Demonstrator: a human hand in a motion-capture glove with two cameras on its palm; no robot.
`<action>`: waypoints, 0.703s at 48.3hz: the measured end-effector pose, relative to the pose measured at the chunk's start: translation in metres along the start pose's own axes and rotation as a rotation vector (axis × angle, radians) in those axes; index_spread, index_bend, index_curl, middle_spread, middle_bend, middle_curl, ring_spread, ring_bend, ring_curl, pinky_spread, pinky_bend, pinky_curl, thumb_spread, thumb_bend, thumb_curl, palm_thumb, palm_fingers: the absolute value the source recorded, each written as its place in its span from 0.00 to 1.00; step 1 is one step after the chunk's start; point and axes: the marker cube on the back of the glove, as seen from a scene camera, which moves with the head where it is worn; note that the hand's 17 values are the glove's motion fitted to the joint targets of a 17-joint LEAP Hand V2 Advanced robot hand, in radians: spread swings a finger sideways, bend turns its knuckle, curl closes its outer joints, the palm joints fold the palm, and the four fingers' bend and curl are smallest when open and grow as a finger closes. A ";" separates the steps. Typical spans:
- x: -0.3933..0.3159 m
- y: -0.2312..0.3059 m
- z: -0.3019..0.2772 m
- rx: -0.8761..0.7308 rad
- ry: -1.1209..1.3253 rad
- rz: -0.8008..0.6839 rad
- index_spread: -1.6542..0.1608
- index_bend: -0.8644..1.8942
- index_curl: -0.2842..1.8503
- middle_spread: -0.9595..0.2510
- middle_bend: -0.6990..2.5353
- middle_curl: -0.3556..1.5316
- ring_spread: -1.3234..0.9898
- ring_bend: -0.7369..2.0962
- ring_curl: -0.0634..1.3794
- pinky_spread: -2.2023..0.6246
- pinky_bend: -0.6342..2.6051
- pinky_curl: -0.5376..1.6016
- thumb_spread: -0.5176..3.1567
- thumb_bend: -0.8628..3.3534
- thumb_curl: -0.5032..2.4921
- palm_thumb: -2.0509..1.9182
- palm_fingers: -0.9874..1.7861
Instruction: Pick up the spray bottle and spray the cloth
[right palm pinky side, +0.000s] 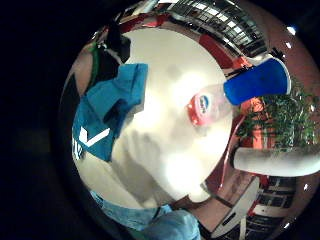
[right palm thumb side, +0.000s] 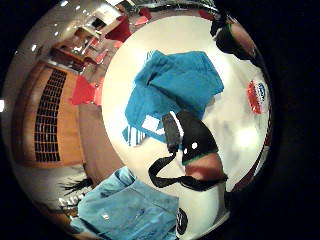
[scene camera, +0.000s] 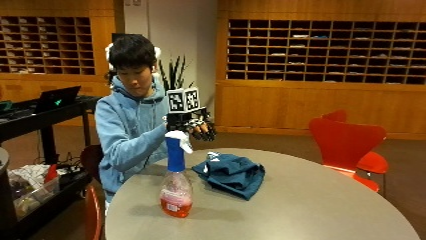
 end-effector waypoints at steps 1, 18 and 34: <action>0.000 0.000 0.000 0.005 -0.003 0.000 0.83 0.40 0.17 0.76 0.32 0.24 0.56 0.39 0.11 0.80 0.29 0.28 0.25 0.27 0.20 0.63 0.67; 0.039 0.030 -0.035 0.556 -0.325 0.046 0.76 0.34 0.21 0.74 0.31 0.33 0.57 0.40 0.23 0.82 0.33 0.38 0.41 0.25 0.23 0.64 0.58; 0.098 0.070 -0.035 0.992 -0.750 0.262 0.77 0.36 0.22 0.75 0.32 0.36 0.57 0.41 0.26 0.82 0.32 0.39 0.43 0.22 0.25 0.65 0.60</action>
